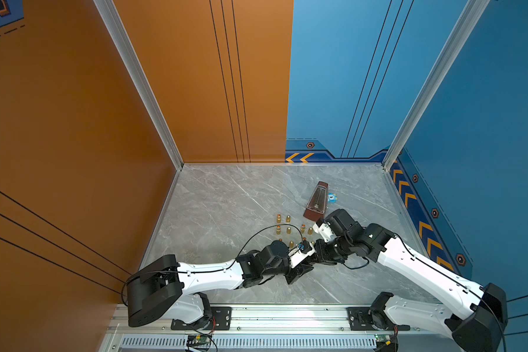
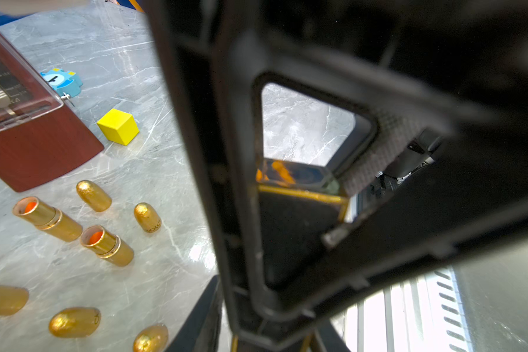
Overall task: Open the lipstick cap
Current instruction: Open the cover of the lipstick.
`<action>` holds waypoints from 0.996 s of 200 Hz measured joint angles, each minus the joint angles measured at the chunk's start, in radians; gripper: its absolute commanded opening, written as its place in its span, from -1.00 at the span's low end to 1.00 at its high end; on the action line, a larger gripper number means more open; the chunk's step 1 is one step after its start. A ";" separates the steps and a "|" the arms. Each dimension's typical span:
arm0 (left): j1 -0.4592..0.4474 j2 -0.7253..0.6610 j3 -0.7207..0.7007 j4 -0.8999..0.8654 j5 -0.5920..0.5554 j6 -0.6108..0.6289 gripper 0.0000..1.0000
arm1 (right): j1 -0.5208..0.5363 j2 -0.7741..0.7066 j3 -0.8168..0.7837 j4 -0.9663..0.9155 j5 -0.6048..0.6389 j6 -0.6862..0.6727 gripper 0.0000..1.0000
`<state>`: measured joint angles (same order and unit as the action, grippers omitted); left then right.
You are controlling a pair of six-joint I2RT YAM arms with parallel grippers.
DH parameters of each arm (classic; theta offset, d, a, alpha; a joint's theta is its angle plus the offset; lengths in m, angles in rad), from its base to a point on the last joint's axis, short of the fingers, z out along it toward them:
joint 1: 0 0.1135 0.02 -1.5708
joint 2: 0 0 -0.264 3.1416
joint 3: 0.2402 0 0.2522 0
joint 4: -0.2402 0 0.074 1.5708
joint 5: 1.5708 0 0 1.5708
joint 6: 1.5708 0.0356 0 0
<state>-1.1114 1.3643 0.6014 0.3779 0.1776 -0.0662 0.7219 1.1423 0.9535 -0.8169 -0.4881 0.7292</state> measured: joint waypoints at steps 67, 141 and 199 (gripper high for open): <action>-0.004 -0.006 0.000 -0.002 0.010 0.018 -0.78 | -0.008 -0.013 -0.009 0.010 -0.014 -0.008 -0.47; -0.003 -0.019 -0.010 0.000 -0.017 0.017 -1.00 | -0.009 -0.041 -0.012 0.024 -0.013 -0.014 -0.20; -0.003 -0.019 -0.012 0.000 -0.019 0.014 -1.00 | -0.009 -0.057 -0.034 0.024 0.018 -0.032 -0.20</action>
<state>-1.1149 1.3453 0.5892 0.3775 0.1581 -0.0521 0.7132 1.0851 0.9199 -0.7925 -0.4698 0.6975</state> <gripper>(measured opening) 0.258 0.412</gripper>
